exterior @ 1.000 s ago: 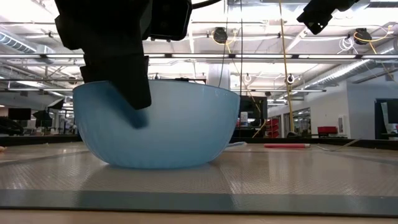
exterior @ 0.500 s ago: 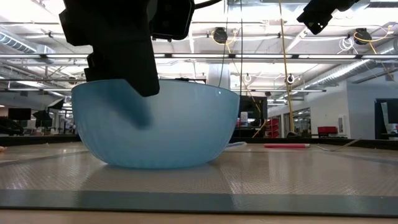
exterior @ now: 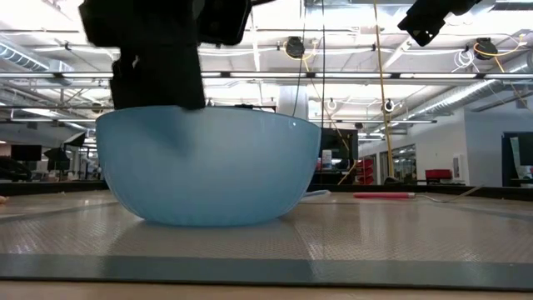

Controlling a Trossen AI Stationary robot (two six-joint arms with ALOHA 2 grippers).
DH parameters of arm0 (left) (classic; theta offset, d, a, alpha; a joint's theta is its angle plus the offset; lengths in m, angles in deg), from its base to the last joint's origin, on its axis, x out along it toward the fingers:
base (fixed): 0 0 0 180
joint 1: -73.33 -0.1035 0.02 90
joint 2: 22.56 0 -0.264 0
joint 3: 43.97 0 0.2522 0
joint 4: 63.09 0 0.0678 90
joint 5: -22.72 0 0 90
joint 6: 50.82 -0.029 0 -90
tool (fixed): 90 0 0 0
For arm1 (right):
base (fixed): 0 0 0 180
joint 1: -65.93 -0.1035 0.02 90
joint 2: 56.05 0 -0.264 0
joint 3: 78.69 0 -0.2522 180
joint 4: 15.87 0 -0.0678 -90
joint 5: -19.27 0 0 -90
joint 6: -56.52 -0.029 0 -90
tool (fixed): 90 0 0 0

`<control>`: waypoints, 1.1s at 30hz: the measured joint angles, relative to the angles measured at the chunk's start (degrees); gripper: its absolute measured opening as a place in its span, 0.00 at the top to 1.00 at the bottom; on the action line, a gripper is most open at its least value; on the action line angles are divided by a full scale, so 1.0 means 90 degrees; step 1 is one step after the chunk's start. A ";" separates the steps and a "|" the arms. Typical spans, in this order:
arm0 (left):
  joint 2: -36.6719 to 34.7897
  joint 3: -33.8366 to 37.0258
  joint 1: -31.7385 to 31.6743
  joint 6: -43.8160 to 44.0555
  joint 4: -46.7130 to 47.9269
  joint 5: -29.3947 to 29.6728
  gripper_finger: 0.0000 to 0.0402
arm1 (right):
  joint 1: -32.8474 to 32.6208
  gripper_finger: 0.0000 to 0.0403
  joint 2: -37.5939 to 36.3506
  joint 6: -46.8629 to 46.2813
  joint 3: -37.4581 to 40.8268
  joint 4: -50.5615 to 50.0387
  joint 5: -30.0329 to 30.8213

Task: Pick & Place Utensil
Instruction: Put the yellow spoon into the blue bowl

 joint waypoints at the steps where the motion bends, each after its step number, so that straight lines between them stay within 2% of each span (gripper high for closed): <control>1: -0.0061 -0.0003 -0.0016 -0.0017 0.0034 0.0036 0.53 | 0.0002 0.72 0.0002 -0.0024 0.0002 0.0001 0.0000; 9: -0.0908 -0.0003 -0.0226 -0.0305 0.0291 0.0652 0.52 | 0.0002 0.72 -0.0003 -0.0193 0.0216 0.0153 -0.0003; 19: -0.2920 -0.0003 -0.0644 -0.0351 0.2179 0.2383 0.58 | 0.0000 0.72 -0.0080 -0.0734 0.0779 0.0517 -0.0167; 23: -0.3418 -0.0003 -0.0733 -0.0395 0.2661 0.2484 0.63 | -0.0004 0.72 -0.0083 -0.1028 0.0809 0.0816 -0.0179; 26: -0.3633 -0.0003 -0.0731 -0.0838 0.2793 0.2387 0.65 | -0.0004 0.72 -0.0083 -0.1069 0.0809 0.1260 -0.0282; 29: -0.3746 -0.0003 -0.0731 -0.1309 0.3167 0.2287 0.68 | -0.0005 0.72 -0.0045 -0.1086 0.0809 0.1920 -0.0530; 33: -0.3753 -0.0003 -0.0779 -0.1696 0.4052 0.2209 0.71 | -0.0005 0.72 0.0061 -0.1128 0.0809 0.2725 -0.0496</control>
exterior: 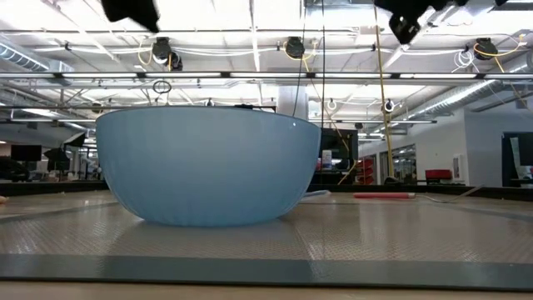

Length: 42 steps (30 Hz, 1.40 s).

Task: Pick & Place Utensil
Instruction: Put the yellow spoon into the blue bowl

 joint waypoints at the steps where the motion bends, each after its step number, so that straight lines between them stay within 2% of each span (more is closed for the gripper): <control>1: 0.0001 0.0000 -0.0002 -0.0035 0.0286 -0.0002 0.72 | 0.0002 0.72 0.0031 -0.0093 0.0000 0.0176 0.0013; 3: -0.0002 0.0000 0.0000 -0.0044 0.0828 -0.0002 0.73 | 0.0019 0.72 0.0137 -0.0488 0.0000 0.0531 0.0052; 6: 0.0001 0.0001 0.0005 0.0013 0.1504 0.0047 0.75 | 0.0061 0.72 0.0292 -0.1025 0.0000 0.0732 0.0462; 9: -0.0086 0.0018 0.0110 0.0073 0.2061 0.0484 0.76 | 0.0066 0.72 0.0491 -0.1299 0.0000 0.0862 0.0570; 12: -0.0273 0.0219 0.0219 0.0272 0.2336 0.0804 0.75 | 0.0032 0.72 0.0687 -0.1557 0.0000 0.0908 0.0681; 15: -0.0555 0.0671 0.0322 0.0655 0.2351 0.0763 0.73 | -0.0101 0.72 0.0845 -0.1686 0.0000 0.0898 0.0928; 19: -0.1055 0.1345 0.0451 0.1665 0.2258 0.0434 0.71 | -0.0292 0.72 0.0933 -0.1683 0.0000 0.0807 0.1183; 22: -0.1524 0.1820 0.0580 0.2675 0.1940 0.0424 0.70 | -0.0387 0.72 0.0935 -0.1628 0.0000 0.0594 0.1548; 28: -0.2250 0.2594 0.0746 0.4475 0.1378 0.0304 0.70 | -0.0410 0.72 0.0967 -0.1843 -0.0002 -0.0931 0.2189; 35: -0.2303 0.2861 0.0806 0.5147 0.1034 -0.0018 0.67 | -0.0404 0.72 0.1220 -0.2030 -0.0002 -0.2300 0.2642; 38: -0.2213 0.2861 0.0784 0.5218 0.0865 -0.0425 0.66 | -0.0329 0.72 0.1291 -0.1761 -0.0002 -0.2347 0.2976; 42: -0.1956 0.2861 0.0623 0.5753 0.1339 -0.1083 0.66 | -0.0136 0.72 0.1289 -0.1390 -0.0002 -0.2200 0.3032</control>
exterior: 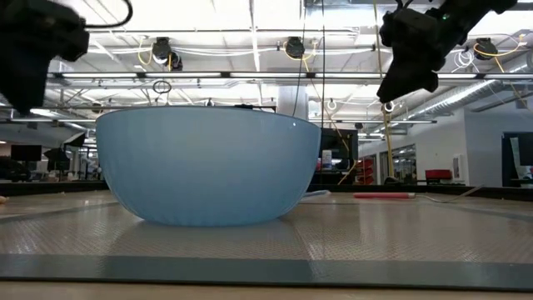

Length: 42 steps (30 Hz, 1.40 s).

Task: Pick & Place Utensil
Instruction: Put the yellow spoon into the blue bowl

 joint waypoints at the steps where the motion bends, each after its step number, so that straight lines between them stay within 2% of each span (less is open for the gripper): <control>1: 0.0083 0.0000 -0.0010 0.0084 0.0113 -0.0131 0.66 | 0.0052 0.72 -0.0007 0.0061 0.0000 0.0024 -0.0005; 10: 0.0833 0.0000 -0.0002 0.0426 0.0129 -0.0664 0.65 | 0.0320 0.72 -0.0063 0.0359 0.0000 0.0104 -0.0057; 17: 0.1144 0.0138 -0.0002 0.0632 -0.0073 -0.0886 0.53 | 0.0359 0.72 -0.0063 0.0486 0.0000 0.0315 -0.0365; 23: 0.1146 0.1016 0.0076 0.1038 -0.1276 -0.1459 0.42 | 0.0359 0.72 -0.0063 0.0499 0.0000 0.0479 -0.0372; 27: 0.1143 0.1398 0.0184 0.1265 -0.1916 -0.1440 0.38 | 0.0359 0.72 -0.0063 0.0485 0.0000 0.0480 -0.0417; 37: 0.1141 0.1902 0.0351 0.1632 -0.2068 -0.1483 0.37 | 0.0359 0.72 -0.0063 0.0475 0.0000 0.0782 -0.0552; 42: 0.1137 0.2114 0.0351 0.1583 -0.2453 -0.1462 0.44 | 0.0359 0.72 -0.0066 0.0477 0.0000 0.0912 -0.0537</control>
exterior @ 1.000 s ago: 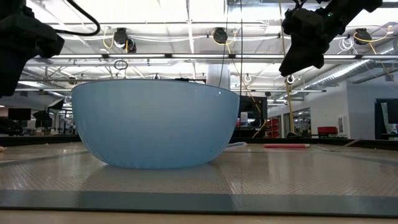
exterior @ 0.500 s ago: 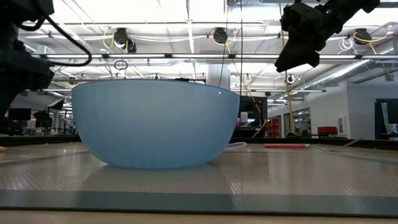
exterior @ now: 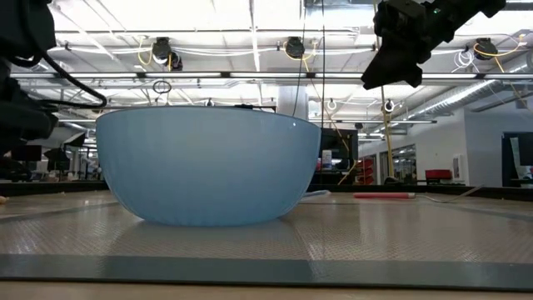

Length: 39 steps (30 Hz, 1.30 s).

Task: Pick & Place Utensil
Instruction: Put the yellow spoon into the blue bowl

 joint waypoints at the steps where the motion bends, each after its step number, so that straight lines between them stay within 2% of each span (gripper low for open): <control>1: -0.0009 0.0087 0.0000 0.0002 -0.0114 -0.0013 0.46 | 0.0000 0.72 0.0000 0.0001 0.0000 0.0000 0.0000; 7: -0.0030 0.0227 0.0000 0.0004 -0.0145 -0.0056 0.59 | 0.0000 0.72 0.0000 0.0001 0.0000 0.0002 0.0012; 24: -0.0023 0.0234 0.0002 -0.0066 -0.0088 -0.0065 0.83 | 0.0000 0.72 0.0000 0.0020 0.0000 0.0024 0.0019; 32: -0.0021 0.0234 0.0005 -0.0068 -0.0083 0.0032 0.80 | 0.0000 0.72 0.0000 0.0023 0.0000 0.0030 0.0021; 39: -0.0021 0.0234 0.0005 -0.0077 -0.0074 0.0079 0.84 | 0.0000 0.72 0.0000 0.0023 0.0000 0.0046 0.0022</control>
